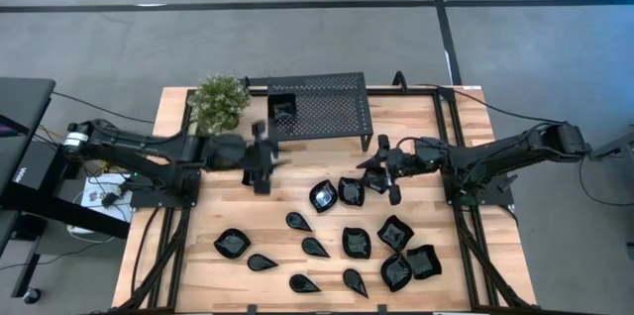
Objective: Pick & Place Mini shaped plates
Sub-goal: Stack the distorted square plate on top of the distorted square plate on the shelf
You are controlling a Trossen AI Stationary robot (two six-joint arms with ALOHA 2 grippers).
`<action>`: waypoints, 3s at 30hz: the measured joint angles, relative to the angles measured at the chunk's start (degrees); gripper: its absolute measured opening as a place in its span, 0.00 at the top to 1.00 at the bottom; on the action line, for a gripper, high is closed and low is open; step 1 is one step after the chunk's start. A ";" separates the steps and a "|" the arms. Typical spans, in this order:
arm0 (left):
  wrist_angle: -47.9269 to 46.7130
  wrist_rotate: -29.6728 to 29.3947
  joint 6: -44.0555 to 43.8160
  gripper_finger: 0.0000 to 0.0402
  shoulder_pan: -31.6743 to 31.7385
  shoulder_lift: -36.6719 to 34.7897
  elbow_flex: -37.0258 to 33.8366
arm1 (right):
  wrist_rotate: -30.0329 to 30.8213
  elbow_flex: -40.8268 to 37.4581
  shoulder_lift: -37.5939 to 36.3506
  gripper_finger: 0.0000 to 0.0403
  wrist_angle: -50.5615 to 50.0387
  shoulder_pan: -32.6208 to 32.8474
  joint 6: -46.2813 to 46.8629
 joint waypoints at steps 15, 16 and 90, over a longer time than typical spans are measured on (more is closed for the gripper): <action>-19.18 -2.38 -21.69 0.75 -10.47 2.96 -0.43 | 19.92 26.33 21.48 0.62 -38.65 10.61 5.79; -20.70 -2.52 -23.11 0.75 -10.16 3.17 -1.47 | 19.82 26.93 22.45 0.62 -39.17 10.62 6.62; -3.45 -10.48 -8.18 0.99 -11.63 3.46 -9.33 | 19.48 27.76 27.40 0.60 -40.64 6.55 8.09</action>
